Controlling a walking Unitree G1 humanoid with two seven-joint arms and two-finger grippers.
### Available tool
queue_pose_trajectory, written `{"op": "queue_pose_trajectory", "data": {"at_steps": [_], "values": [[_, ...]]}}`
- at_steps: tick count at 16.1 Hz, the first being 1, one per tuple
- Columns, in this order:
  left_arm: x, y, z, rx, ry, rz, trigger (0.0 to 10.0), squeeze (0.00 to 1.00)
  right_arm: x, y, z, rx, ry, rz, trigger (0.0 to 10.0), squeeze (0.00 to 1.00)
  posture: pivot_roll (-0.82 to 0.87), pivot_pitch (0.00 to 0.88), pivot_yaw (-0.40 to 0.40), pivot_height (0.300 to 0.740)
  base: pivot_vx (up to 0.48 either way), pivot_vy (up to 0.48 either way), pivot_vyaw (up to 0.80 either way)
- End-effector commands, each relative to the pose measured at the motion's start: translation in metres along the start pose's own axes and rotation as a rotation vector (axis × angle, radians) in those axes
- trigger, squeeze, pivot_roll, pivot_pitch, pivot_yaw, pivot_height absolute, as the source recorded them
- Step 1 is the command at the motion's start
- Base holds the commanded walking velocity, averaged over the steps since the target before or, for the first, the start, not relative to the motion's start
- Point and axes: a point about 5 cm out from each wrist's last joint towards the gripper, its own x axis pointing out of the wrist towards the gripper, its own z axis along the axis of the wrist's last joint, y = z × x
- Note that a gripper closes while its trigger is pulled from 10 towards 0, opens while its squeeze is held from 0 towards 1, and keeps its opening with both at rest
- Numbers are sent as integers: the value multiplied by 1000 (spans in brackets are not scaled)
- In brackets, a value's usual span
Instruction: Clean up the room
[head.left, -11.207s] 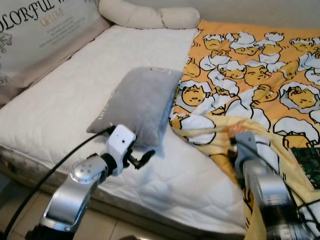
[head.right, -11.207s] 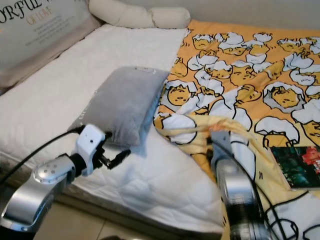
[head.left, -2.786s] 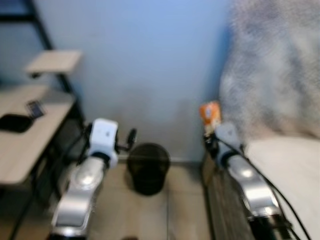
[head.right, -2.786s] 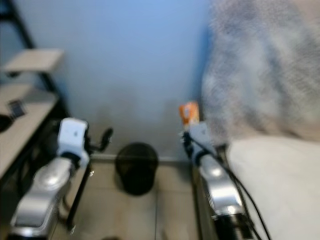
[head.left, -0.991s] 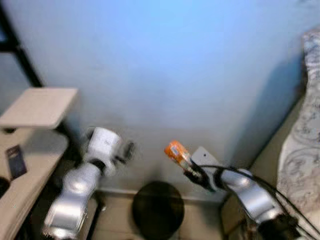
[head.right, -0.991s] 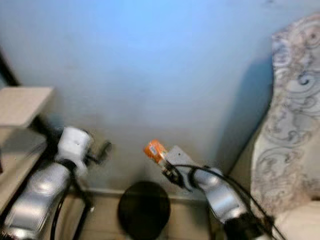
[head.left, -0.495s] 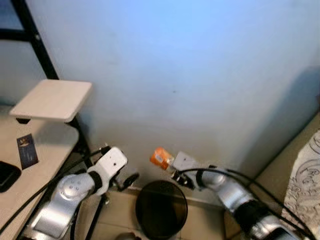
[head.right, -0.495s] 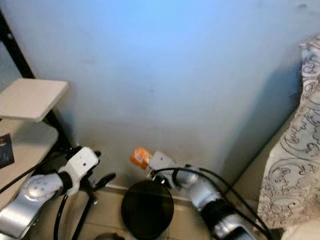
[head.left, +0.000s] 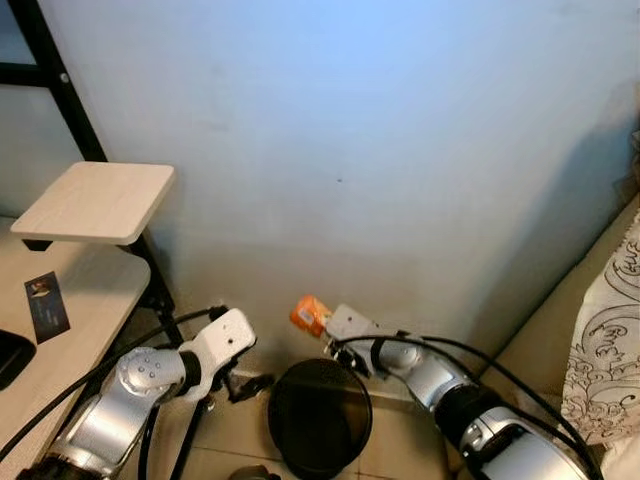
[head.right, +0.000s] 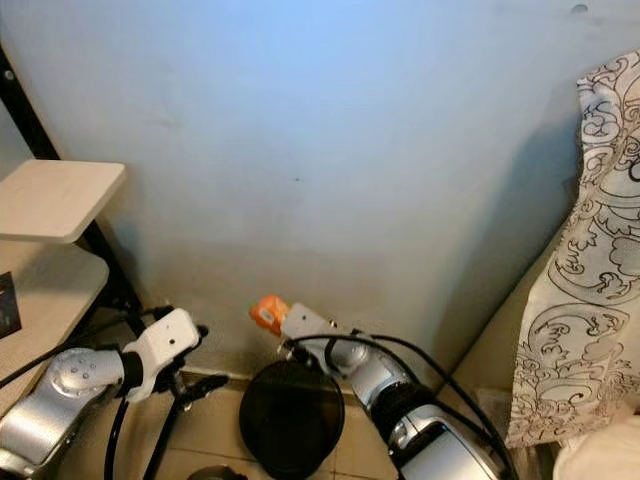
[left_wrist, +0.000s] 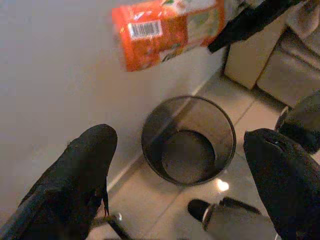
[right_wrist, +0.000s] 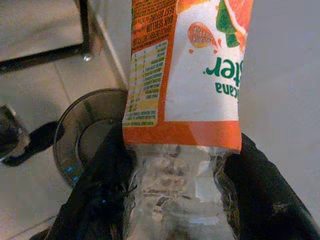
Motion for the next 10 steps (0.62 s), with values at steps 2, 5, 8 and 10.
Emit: {"op": "queue_pose_trajectory", "data": {"at_steps": [2, 5, 8, 10], "values": [[7, 4, -5, 20, 14, 2, 10000, 0, 0, -7, 6, 20, -23, -14, 10000, 1000, 82, 0, 1, 740, 0, 0, 0], [16, 8, -17, 22, 33, 6, 10000, 0, 0, -3, 3, 90, -32, 31, 10000, 1000, 84, 0, 1, 740, 0, 0, 0], [19, 11, -29, 16, 46, 11, 10000, 0, 1, -2, 2, 113, -35, 39, 10000, 1000, 87, 0, 1, 740, 0, 0, 0], [19, 12, -36, 14, 50, 12, 10000, 0, 1, -2, 2, 119, -37, 40, 10000, 1000, 87, 0, 2, 740, 0, 0, 0]]}}
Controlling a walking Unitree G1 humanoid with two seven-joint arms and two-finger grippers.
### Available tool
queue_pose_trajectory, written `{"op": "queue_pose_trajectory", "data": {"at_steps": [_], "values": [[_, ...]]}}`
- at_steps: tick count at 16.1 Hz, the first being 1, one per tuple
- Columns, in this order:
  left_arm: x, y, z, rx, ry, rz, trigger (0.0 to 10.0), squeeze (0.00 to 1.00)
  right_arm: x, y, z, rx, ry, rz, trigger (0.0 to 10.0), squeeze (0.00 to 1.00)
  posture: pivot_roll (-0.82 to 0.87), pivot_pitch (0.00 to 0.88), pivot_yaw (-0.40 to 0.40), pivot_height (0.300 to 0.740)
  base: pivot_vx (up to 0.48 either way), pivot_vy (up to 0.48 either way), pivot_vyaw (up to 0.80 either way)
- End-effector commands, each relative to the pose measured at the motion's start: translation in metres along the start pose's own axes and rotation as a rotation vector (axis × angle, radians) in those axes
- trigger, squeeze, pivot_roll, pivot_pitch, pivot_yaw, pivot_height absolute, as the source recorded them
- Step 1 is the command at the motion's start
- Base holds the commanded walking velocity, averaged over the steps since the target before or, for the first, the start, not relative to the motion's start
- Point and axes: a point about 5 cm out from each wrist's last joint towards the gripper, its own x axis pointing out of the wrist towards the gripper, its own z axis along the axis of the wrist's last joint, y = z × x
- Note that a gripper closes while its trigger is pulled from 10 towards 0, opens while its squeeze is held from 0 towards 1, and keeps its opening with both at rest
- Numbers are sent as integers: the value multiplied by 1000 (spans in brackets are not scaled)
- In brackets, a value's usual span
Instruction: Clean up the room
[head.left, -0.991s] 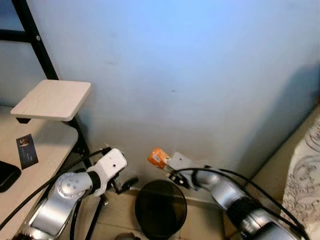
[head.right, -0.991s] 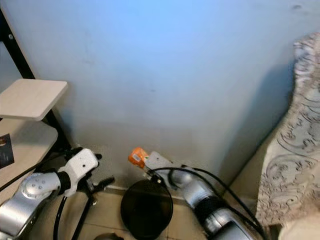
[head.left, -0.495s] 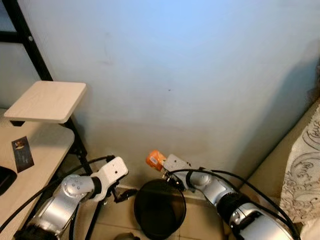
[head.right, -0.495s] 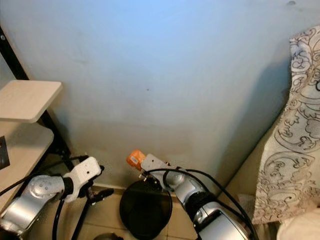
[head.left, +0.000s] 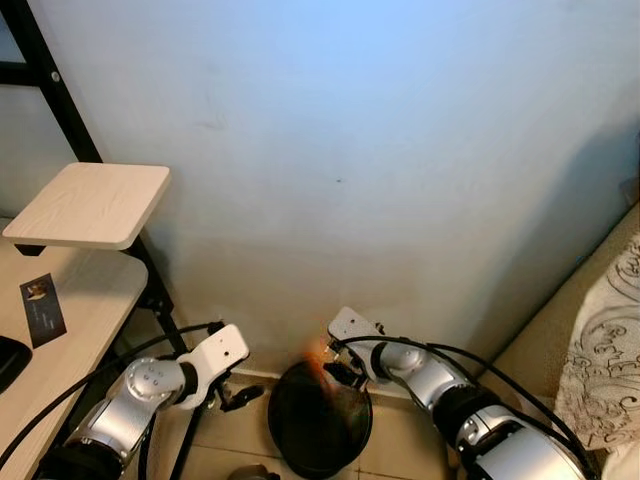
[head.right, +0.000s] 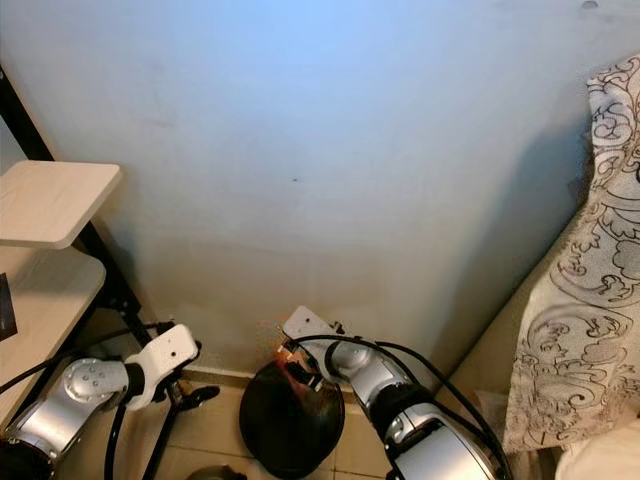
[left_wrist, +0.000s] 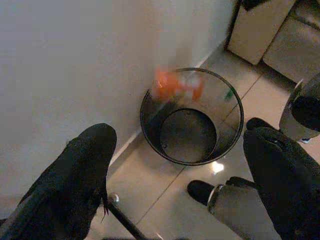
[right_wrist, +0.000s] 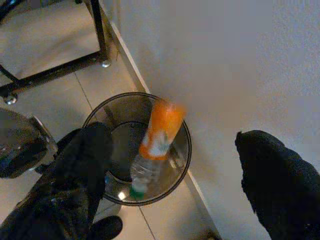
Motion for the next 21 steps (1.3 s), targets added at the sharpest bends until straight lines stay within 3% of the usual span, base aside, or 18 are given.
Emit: {"op": "queue_pose_trajectory", "data": {"at_steps": [1, 4, 5, 6, 7, 8, 9, 10, 12, 13, 15, 17, 21], "values": [[-1, 5, -1, 16, -4, 13, 10000, 0, -1, -4, 3, 14, -12, -5, 10000, 1000, 87, 0, 5, 740, 0, 0, 0], [-3, 9, -7, 14, -28, 44, 10000, 0, -3, -10, 5, 55, -58, -53, 10000, 1000, 83, 0, 10, 740, 0, 0, 0], [-5, 15, -3, -30, -97, 120, 10000, 0, -11, -27, 6, 121, -120, -160, 10000, 1000, 82, 0, 5, 740, 0, 0, 0], [-5, 15, -3, -30, -97, 120, 10000, 0, -11, -27, 6, 121, -120, -160, 10000, 1000, 82, 0, 5, 740, 0, 0, 0], [-5, 21, 17, -113, -241, 241, 10000, 0, -24, -46, 8, 197, -214, -258, 10000, 1000, 80, 0, -4, 740, 0, 0, 0], [-4, 14, 52, -155, -374, 262, 10000, 0, -43, -62, 7, 257, -310, -337, 10000, 1000, 71, 0, -5, 740, 0, 0, 0], [-4, -1, 78, -141, -431, 229, 10000, 0, -61, -70, 2, 304, -345, -393, 10000, 592, 59, 0, -4, 740, 0, 0, 0], [0, -10, 91, -149, -449, 261, 10000, 0, -78, -73, -6, 323, -356, -449, 10000, 0, 42, 0, 1, 740, 0, 0, -638], [2, -9, 97, -250, -471, 381, 10000, 0, -95, -71, -12, 365, -369, -524, 10000, 0, 19, 0, 9, 740, 0, 0, -763], [-4, -10, 97, -275, -470, 416, 10000, 0, -103, -66, -13, 353, -369, -558, 10000, 0, 12, 0, 7, 740, 0, 0, -763], [-18, -19, 97, -245, -440, 459, 10000, 0, -115, -54, -14, 399, -361, -608, 10000, 0, 10, 0, 1, 740, 0, 0, -759], [-32, -29, 95, -321, -426, 521, 10000, 0, -125, -45, -17, 524, -364, -683, 10000, 0, -2, 0, 3, 740, 0, 0, -753], [-47, -26, 99, -287, -407, 617, 10000, 0, -131, -42, -14, 553, -337, -706, 10000, 0, 10, 0, 0, 740, 0, 0, -758]]}}
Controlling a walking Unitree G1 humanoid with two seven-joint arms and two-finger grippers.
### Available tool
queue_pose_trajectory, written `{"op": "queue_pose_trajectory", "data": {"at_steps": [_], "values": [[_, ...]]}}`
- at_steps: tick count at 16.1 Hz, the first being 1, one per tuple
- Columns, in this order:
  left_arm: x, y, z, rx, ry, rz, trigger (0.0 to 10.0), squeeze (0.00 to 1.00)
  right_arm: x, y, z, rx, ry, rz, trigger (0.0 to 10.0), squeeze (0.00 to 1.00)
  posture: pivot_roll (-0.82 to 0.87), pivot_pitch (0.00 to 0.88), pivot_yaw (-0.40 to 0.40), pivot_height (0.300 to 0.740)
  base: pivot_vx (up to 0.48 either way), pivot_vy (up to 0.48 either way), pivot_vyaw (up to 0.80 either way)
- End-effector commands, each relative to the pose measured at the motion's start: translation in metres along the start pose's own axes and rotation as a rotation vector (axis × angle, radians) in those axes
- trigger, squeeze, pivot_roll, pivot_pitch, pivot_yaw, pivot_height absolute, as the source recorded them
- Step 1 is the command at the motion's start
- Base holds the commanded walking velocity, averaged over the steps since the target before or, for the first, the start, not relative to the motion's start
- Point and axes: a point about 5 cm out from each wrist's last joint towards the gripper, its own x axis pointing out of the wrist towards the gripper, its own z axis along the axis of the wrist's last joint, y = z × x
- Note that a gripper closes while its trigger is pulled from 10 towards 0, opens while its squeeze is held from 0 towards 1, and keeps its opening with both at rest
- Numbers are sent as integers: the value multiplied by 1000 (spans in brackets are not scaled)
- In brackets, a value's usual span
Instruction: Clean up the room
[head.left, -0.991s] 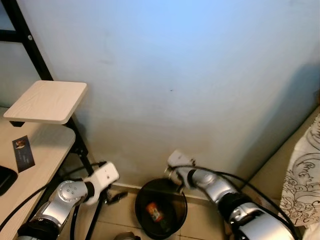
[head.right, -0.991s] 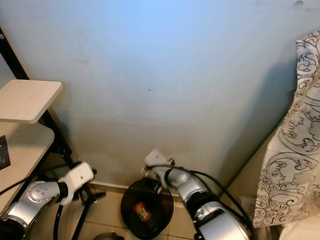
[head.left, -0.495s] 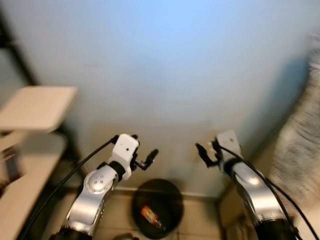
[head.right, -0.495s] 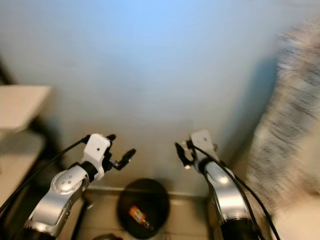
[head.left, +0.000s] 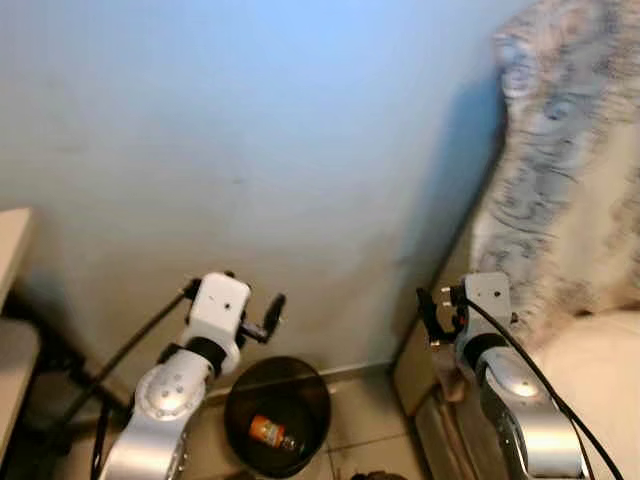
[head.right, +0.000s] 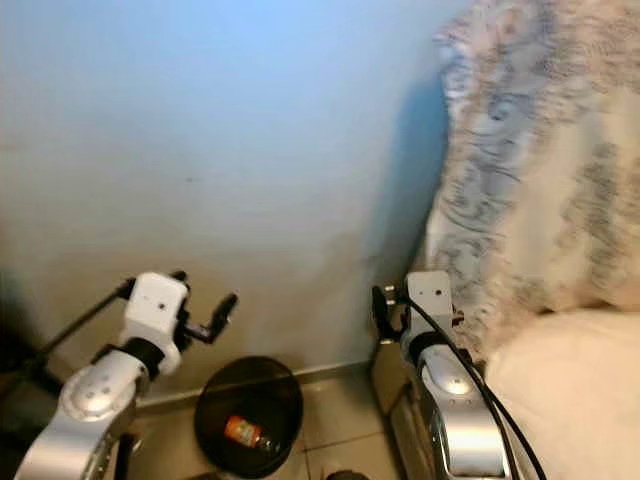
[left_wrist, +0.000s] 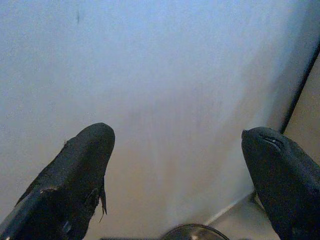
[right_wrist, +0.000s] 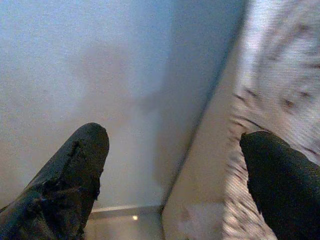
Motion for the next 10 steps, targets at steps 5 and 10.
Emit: {"op": "queue_pose_trajectory", "data": {"at_steps": [5, 10], "values": [[-3, 9, -4, -22, 39, 61, 10000, 0, 0, 5, 0, -18, 40, 29, 10000, 0, 31, 0, -11, 740, 0, 0, -603], [0, 11, -9, -11, 57, 68, 10000, 0, 11, 9, 2, -53, 45, 52, 10000, 0, 46, 0, -12, 740, 0, 0, 0]]}}
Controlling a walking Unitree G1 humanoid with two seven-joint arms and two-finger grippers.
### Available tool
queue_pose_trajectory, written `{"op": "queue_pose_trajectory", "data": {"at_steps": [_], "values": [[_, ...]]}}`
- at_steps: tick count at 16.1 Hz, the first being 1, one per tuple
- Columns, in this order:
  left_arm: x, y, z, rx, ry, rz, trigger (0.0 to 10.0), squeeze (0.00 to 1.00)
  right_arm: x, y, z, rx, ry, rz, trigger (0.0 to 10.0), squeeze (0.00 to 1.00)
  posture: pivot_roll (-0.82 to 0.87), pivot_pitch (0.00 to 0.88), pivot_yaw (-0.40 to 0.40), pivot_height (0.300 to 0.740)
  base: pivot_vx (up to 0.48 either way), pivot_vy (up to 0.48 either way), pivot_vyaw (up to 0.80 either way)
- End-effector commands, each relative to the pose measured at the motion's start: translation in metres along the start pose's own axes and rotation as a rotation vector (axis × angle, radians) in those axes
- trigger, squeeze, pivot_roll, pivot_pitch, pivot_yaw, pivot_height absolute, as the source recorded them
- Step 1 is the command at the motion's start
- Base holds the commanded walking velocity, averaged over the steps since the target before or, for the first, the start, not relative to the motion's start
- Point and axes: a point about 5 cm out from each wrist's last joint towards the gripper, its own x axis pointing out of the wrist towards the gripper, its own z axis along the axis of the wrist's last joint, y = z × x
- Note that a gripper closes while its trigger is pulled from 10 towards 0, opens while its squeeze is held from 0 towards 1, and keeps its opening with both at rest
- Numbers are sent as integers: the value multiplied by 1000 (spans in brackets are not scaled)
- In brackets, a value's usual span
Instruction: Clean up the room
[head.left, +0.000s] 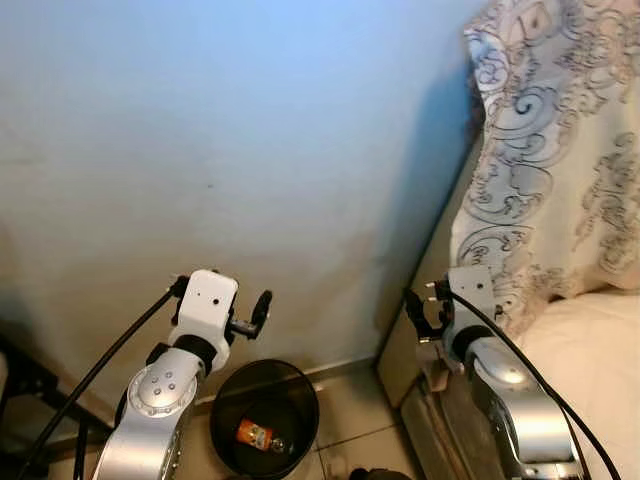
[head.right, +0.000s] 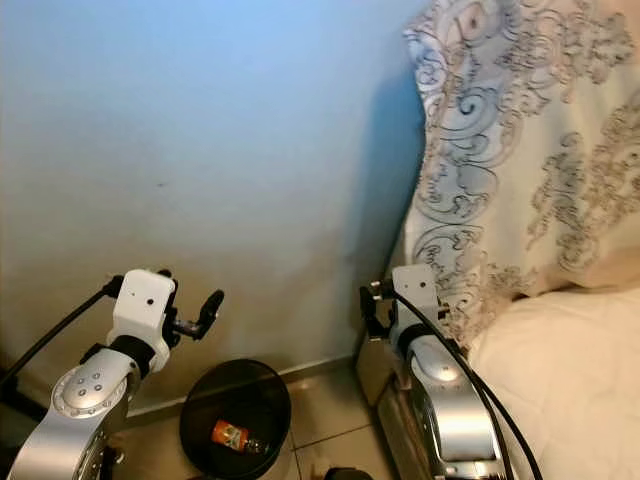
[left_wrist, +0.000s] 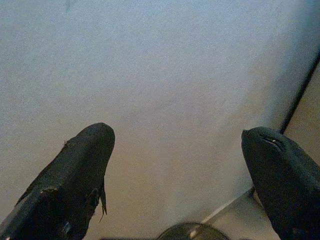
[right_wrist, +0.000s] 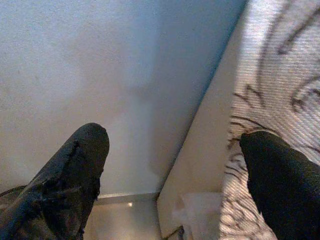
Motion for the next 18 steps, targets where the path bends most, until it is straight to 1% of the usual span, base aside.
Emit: {"op": "queue_pose_trajectory", "data": {"at_steps": [1, 6, 12, 18], "values": [[1, 2, -2, 5, 8, 13, 10000, 0, 1, -2, 0, -12, 2, -4, 10000, 0, 48, 0, -11, 740, 0, 0, 0], [6, 3, -8, 13, 14, 6, 10000, 0, 4, 1, -2, -29, 6, 10, 10000, 0, 41, 0, -1, 740, 0, 0, 0], [10, 4, -13, 21, 15, -8, 10000, 0, 4, -1, -2, -28, 9, -13, 10000, 0, 34, 0, 7, 740, 0, 0, 0], [13, 9, -17, 18, 13, 3, 10000, 0, 7, 0, 0, -30, 7, -15, 10000, 0, 39, 0, 2, 740, -275, 0, 0]]}}
